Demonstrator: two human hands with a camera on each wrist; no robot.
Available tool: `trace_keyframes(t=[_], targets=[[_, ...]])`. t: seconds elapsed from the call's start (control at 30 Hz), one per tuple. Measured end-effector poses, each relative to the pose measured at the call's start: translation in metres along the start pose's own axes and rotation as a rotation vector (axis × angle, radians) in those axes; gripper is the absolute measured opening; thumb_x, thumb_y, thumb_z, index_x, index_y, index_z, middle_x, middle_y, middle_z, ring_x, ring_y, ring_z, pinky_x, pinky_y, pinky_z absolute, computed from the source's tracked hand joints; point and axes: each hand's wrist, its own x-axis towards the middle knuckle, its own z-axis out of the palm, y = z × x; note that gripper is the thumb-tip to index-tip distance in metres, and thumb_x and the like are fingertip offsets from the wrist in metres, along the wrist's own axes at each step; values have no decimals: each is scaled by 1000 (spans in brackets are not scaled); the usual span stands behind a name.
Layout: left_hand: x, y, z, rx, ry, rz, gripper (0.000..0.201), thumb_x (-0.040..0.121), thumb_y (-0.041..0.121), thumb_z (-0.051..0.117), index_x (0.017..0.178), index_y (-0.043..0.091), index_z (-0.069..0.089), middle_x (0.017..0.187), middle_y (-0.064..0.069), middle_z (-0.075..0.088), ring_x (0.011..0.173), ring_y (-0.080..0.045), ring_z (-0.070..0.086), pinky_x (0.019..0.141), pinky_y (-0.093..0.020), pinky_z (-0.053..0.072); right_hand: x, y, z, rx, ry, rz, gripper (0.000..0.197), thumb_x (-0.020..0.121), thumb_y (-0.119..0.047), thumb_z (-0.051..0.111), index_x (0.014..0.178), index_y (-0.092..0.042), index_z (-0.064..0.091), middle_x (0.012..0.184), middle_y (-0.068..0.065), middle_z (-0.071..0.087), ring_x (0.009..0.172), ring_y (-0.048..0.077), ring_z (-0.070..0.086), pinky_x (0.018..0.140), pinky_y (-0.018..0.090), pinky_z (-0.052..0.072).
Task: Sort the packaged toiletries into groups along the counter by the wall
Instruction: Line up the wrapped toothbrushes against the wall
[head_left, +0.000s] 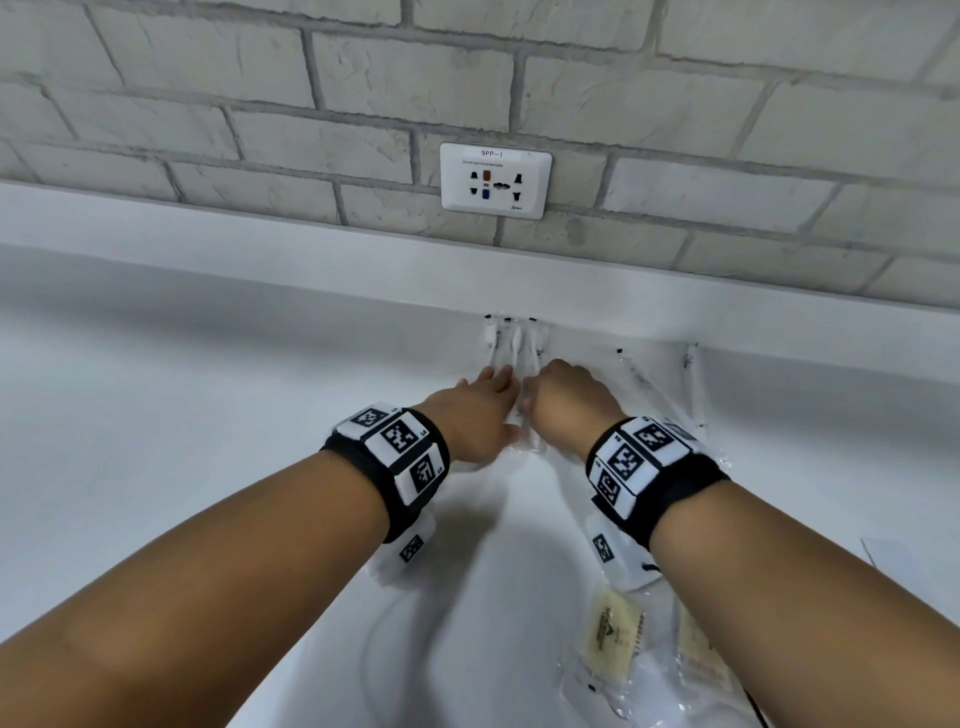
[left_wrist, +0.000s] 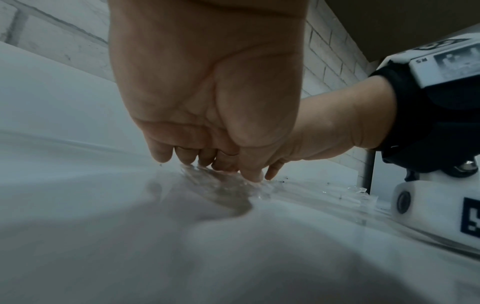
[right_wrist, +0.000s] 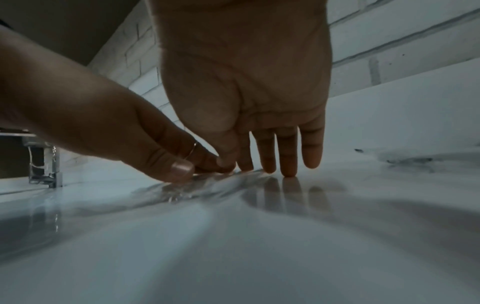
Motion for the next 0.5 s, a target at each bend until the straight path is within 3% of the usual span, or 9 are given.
trace_keyframes(t=[0.1,0.17,0.27,0.37,0.5], targets=[[0,-1,-1,-5,27,-13,67,101,35,34,153,9,1,162,-8,-8,149,-25,-5,119,-42,6,0,3,-6,109,-26,6,40,94,-22,43,132,-25,53,131,9,48,121,31,48,100,42,43],[-2,0,-3,-7,57,-5,68,101,38,32,153,8,0,162,-8,-9,149,-24,-7,119,-42,5,-3,19,-13,158,34,89,44,94,-20,41,138,-20,47,134,13,46,123,34,47,101,42,42],[-4,6,-5,-32,83,73,70,100,45,35,154,19,-2,162,-4,-8,149,-22,-8,119,-41,1,-11,52,-27,56,97,350,40,90,-16,42,128,-8,51,130,16,49,120,36,48,97,42,42],[-4,12,-1,38,39,142,70,98,51,35,153,28,-1,162,-3,-8,149,-23,-8,118,-41,0,-20,80,-34,-75,-73,561,40,95,-26,37,125,-8,56,138,15,48,124,33,45,102,42,37],[0,13,2,67,2,125,67,98,52,35,154,26,8,162,-2,-7,149,-21,-7,119,-40,1,-24,92,-31,-92,-155,523,33,96,-29,37,104,-10,62,125,13,59,117,32,53,102,41,39]])
